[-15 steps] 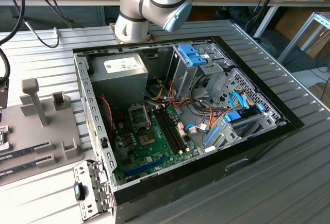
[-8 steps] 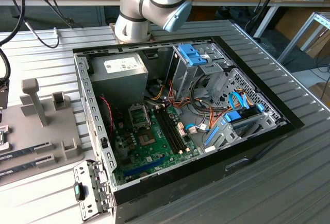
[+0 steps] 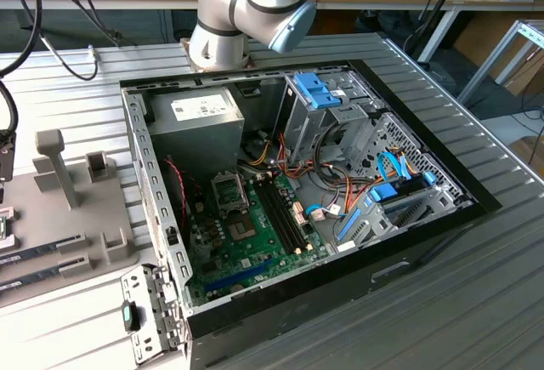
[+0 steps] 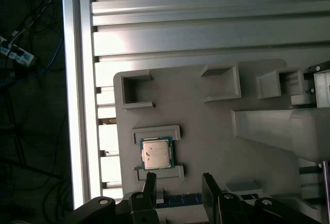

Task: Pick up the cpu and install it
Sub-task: 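Pick up the cpu and move it towards the insertion slot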

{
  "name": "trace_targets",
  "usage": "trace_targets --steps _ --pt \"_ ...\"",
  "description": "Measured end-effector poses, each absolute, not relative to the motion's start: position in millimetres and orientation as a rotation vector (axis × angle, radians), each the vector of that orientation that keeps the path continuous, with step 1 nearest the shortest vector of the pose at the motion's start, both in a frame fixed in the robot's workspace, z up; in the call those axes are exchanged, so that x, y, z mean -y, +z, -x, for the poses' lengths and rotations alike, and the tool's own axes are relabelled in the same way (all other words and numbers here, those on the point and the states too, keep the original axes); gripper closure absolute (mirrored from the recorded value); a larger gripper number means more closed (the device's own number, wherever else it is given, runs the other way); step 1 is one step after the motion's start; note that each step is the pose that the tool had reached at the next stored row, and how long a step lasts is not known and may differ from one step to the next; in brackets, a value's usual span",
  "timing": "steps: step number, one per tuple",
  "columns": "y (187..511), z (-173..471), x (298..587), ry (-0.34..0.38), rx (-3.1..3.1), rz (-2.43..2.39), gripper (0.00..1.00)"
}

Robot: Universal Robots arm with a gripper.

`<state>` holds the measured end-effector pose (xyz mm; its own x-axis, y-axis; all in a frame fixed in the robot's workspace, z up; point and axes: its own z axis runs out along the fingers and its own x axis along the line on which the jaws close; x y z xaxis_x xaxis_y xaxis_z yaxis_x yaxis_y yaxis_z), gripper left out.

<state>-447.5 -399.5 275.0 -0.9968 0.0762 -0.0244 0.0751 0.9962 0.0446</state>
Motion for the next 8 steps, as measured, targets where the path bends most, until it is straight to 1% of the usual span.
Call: trace_targets --steps 8 --pt "273.1 447.5 399.5 0.068 -3.112 -0.118 0.52"
